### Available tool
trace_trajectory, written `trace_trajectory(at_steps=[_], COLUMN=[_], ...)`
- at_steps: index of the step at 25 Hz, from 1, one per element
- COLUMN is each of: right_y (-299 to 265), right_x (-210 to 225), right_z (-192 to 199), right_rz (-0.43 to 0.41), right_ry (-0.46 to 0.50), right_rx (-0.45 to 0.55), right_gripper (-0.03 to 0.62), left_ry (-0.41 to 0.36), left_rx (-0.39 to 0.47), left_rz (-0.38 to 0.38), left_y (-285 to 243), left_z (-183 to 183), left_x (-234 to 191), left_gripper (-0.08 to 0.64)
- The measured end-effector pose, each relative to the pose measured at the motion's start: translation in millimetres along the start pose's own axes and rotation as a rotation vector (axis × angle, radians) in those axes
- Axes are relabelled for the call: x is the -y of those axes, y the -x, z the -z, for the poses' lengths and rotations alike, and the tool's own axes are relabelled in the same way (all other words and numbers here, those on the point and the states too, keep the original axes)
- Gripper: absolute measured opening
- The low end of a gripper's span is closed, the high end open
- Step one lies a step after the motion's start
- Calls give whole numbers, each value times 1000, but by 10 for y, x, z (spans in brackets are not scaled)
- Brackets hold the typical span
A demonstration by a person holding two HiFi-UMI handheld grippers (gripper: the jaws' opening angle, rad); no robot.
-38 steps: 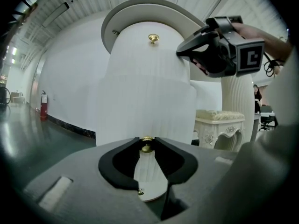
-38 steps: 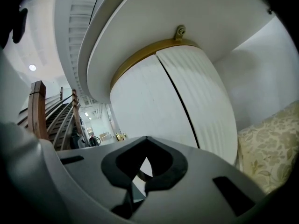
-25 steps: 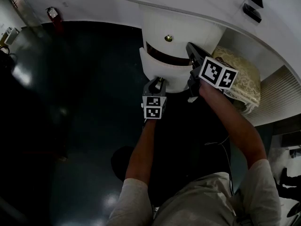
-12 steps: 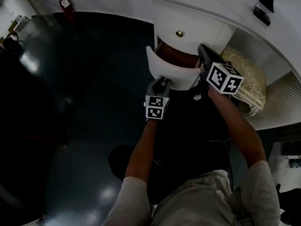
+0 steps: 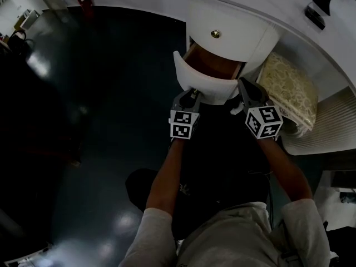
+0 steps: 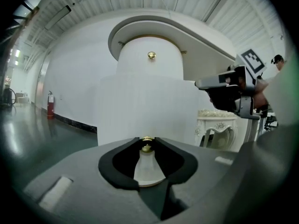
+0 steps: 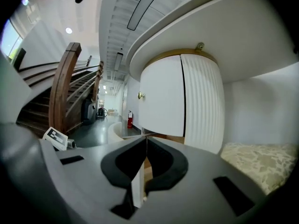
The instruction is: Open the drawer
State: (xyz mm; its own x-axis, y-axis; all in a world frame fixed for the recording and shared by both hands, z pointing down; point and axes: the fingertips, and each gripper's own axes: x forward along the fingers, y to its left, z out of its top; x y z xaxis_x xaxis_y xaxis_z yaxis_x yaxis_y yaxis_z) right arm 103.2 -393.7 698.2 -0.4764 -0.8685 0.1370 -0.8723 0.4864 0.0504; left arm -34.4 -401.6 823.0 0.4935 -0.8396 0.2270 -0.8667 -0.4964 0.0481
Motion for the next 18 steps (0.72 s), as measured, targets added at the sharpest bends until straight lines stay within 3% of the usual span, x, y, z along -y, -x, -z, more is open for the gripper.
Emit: trace_trajectory(at_steps=[7, 13, 18], right_y=[110, 158, 138], right_x=[-35, -174, -278], right_z=[160, 273, 333], right_rz=[-82, -179, -210], right_ry=[1, 25, 18], right_rx=[-24, -50, -56], right_gripper=[20, 96, 110], left_ry=[16, 11, 4], left_rx=[-19, -29, -28], left_rz=[-9, -24, -26], left_y=[41, 148, 202], left_z=[15, 43, 55], left_x=[23, -13, 0], left_gripper=[106, 106, 106])
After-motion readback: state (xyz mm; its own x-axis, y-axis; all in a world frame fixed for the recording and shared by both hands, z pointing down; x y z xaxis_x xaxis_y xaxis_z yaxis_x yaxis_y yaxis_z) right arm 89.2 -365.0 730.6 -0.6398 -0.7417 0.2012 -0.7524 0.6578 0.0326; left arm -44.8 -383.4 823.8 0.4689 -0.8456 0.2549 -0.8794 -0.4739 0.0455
